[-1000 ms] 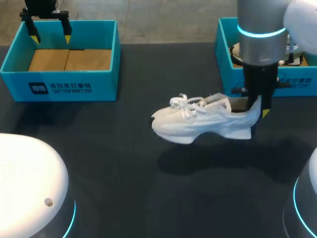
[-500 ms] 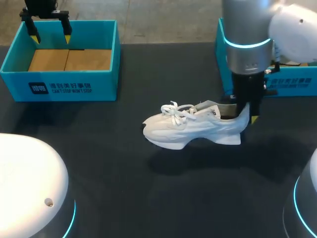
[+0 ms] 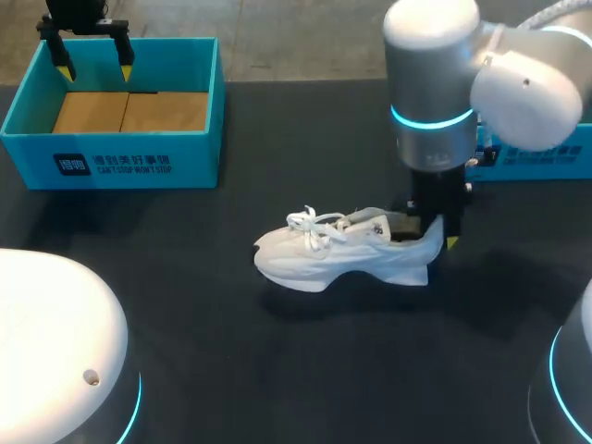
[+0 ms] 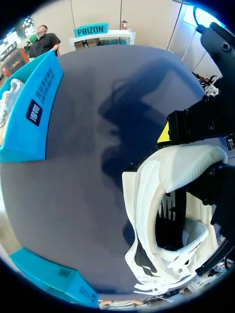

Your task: Take the shoe out of the shoebox, open the shoe tongue, remove and reinsert the insole, then place the shoe into the shoebox

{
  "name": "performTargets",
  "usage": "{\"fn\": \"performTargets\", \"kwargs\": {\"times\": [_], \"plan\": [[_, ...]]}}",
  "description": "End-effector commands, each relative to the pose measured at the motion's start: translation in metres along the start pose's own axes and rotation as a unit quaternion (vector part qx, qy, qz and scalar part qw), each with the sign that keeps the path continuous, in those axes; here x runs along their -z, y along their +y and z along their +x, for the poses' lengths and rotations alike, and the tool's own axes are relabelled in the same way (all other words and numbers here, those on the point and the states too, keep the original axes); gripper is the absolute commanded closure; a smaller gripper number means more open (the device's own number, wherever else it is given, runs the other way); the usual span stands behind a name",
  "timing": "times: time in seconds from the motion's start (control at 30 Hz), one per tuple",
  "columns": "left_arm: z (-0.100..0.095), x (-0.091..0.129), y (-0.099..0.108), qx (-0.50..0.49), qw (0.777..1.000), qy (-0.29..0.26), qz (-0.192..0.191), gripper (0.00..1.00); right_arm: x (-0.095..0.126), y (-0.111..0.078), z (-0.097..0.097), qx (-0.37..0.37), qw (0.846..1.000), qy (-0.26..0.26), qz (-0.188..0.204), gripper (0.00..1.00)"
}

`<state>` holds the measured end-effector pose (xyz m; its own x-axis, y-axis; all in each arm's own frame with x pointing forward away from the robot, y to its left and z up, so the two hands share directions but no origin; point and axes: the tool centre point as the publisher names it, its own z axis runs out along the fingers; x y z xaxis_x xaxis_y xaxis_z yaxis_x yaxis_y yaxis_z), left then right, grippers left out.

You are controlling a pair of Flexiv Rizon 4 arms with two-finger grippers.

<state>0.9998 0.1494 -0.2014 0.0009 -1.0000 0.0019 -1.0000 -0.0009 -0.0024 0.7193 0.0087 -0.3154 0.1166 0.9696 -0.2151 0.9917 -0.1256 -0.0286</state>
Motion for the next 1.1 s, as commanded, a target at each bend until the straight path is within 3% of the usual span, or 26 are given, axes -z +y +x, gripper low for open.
{"fn": "performTargets", "kwargs": {"times": [0.03, 0.3, 0.63, 0.8, 0.97, 1.1], "plan": [[0.000, 0.001, 0.000, 0.000, 1.000, 0.000, 0.000, 0.00, -0.017, -0.004, 0.012, -0.003, 1.000, -0.003, 0.001, 1.00], [0.000, 0.001, 0.000, 0.000, 1.000, 0.000, 0.000, 0.00, -0.042, -0.013, 0.024, -0.005, 1.000, -0.006, 0.001, 1.00], [0.000, 0.001, 0.000, 0.000, 1.000, 0.000, 0.000, 0.00, -0.080, -0.010, 0.028, -0.026, 0.999, -0.037, 0.015, 1.00], [0.000, 0.001, 0.000, 0.000, 1.000, 0.000, 0.000, 0.00, -0.087, -0.010, 0.026, -0.030, 0.998, -0.046, 0.022, 1.00], [0.000, 0.001, 0.000, 0.000, 1.000, 0.000, 0.000, 0.00, -0.078, -0.010, 0.021, -0.031, 0.999, -0.038, 0.018, 1.00], [0.000, 0.001, 0.000, 0.000, 1.000, 0.000, 0.000, 0.00, -0.069, -0.012, 0.019, -0.029, 0.999, -0.032, 0.012, 0.59]]}}
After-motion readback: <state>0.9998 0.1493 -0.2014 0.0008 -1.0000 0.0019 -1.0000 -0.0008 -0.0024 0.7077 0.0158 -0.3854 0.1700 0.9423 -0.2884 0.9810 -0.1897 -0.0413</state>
